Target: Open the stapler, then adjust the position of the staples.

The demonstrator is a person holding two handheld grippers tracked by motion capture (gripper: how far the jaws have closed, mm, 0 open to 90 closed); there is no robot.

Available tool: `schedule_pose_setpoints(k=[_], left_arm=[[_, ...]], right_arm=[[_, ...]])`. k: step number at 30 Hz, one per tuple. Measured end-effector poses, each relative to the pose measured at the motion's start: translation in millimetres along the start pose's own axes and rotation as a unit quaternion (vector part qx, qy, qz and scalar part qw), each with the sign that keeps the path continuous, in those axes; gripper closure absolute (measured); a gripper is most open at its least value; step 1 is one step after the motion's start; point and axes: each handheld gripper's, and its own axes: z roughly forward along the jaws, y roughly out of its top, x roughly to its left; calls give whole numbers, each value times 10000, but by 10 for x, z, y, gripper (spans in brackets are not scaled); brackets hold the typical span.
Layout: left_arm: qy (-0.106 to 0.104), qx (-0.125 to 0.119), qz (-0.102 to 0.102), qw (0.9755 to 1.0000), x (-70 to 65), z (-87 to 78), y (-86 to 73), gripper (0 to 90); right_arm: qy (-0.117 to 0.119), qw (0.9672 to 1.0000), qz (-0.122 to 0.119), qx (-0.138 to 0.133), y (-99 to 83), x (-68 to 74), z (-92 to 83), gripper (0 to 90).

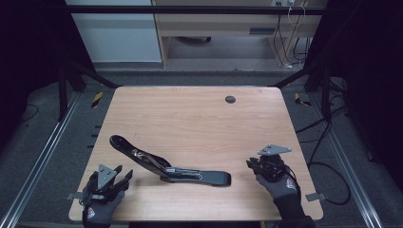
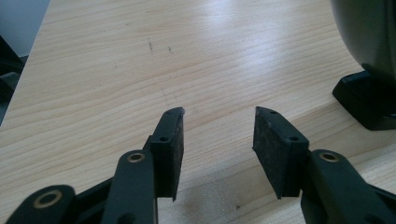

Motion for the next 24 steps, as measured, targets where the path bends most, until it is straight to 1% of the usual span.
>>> schedule_pose_setpoints(k=[1, 2, 5, 6, 8, 9, 10, 11, 12, 13, 14, 16, 17, 18, 19, 20, 21, 22, 23, 24], left_arm=[[0, 0, 0, 10000, 0, 0, 0, 526], [1, 4, -2, 10000, 0, 1, -1, 525], [-10, 17, -14, 10000, 2, 4, -3, 525], [-14, 21, -23, 10000, 0, 6, -3, 525], [-14, 24, -18, 10000, 0, 7, -3, 524], [-17, 27, -18, 10000, 1, 8, -4, 524], [-24, 35, -14, 10000, 2, 8, -5, 524], [-24, 35, -14, 10000, 2, 8, -5, 524], [-24, 35, -27, 10000, 4, 13, -8, 524], [-29, 34, -36, 10000, 4, 13, -9, 524], [-28, 35, -36, 10000, 5, 14, -9, 524], [-21, 45, -29, 10000, 4, 16, -10, 524], [-21, 48, -29, 10000, 1, 18, -10, 524], [-27, 52, -35, 10000, -1, 21, -11, 524], [-27, 52, -35, 10000, -1, 21, -11, 523], [-23, 88, -1, 10000, -4, 30, -14, 523], [-25, 89, 2, 10000, -5, 32, -15, 523], [-20, 90, 0, 10000, -5, 31, -15, 523], [-27, 89, -18, 10000, -5, 30, -14, 523], [-20, 88, -10, 10000, -4, 29, -13, 523]], right_arm=[[0, 10000, 0, 0, 0, 0, 0, 760], [-19, 10000, -42, 83, -4, -45, -35, 737], [-68, 9997, 60, 213, 1, -90, -70, 718], [-95, 9996, 59, 269, 3, -107, -80, 713], [-117, 9994, 47, 336, 13, -134, -90, 705], [-155, 9993, -32, 329, 14, -155, -90, 704], [-156, 9992, -22, 371, 19, -169, -91, 700], [-154, 9989, 45, 448, 26, -174, -89, 698], [-185, 9987, -53, 468, 24, -195, -78, 696], [-180, 9984, 24, 531, 31, -198, -74, 695], [-222, 9982, -54, 560, 28, -219, -62, 695], [-206, 9978, 32, 636, 33, -233, -53, 695], [-235, 9975, 3, 663, 29, -246, -44, 695], [-226, 9973, 29, 704, 30, -249, -39, 695], [-245, 9973, -72, 686, 21, -264, -25, 695], [-226, 9969, 14, 747, 26, -261, -18, 695], [-238, 9968, -55, 757, 24, -275, -2, 695], [-255, 9963, 2, 818, 29, -277, 8, 695], [-281, 9962, -49, 823, 22, -293, 28, 695], [-279, 9959, -44, 855, 20, -300, 44, 696]])
